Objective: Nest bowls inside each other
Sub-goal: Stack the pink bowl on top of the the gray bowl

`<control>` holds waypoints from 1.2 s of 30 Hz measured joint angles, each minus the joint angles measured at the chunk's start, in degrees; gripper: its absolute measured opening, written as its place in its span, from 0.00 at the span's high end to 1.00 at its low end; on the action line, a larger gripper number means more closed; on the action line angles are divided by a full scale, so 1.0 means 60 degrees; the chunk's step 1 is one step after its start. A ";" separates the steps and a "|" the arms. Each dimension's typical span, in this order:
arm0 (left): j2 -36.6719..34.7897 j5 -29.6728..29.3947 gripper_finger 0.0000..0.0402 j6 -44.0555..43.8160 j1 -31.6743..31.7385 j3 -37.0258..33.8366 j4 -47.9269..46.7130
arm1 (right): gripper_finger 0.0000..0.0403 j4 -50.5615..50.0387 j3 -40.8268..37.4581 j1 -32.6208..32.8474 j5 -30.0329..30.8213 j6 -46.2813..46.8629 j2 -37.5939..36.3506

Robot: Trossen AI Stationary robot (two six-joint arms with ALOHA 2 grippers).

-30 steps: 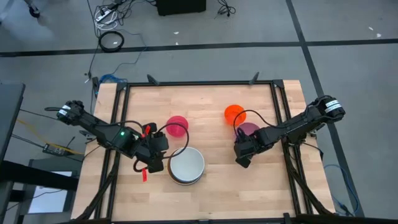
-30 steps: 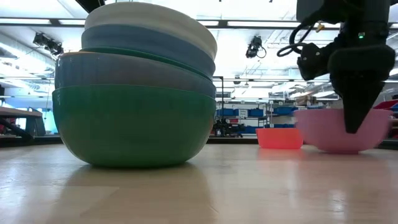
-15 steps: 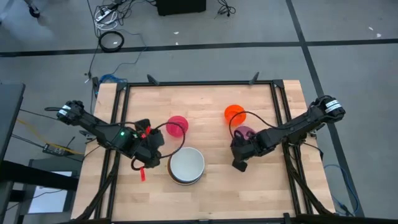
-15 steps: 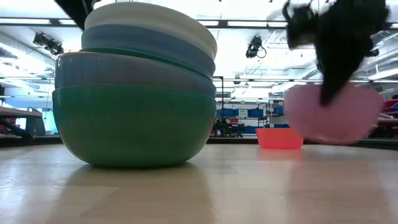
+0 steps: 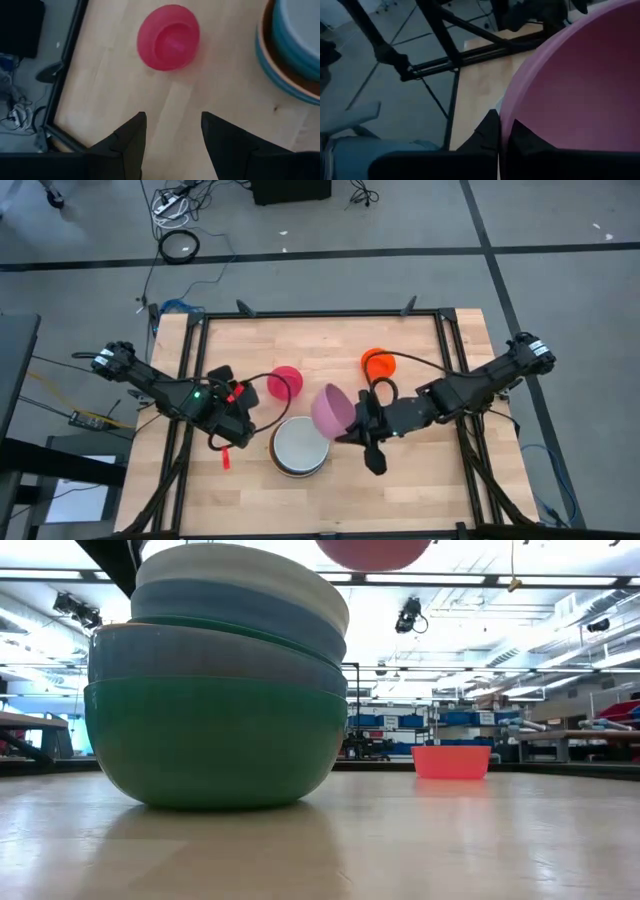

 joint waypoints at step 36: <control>0.0000 -0.0616 0.51 -0.0891 -0.0058 0.0000 -0.0653 | 1.00 0.1337 -0.0018 -0.0796 -0.2285 -0.0503 0.2210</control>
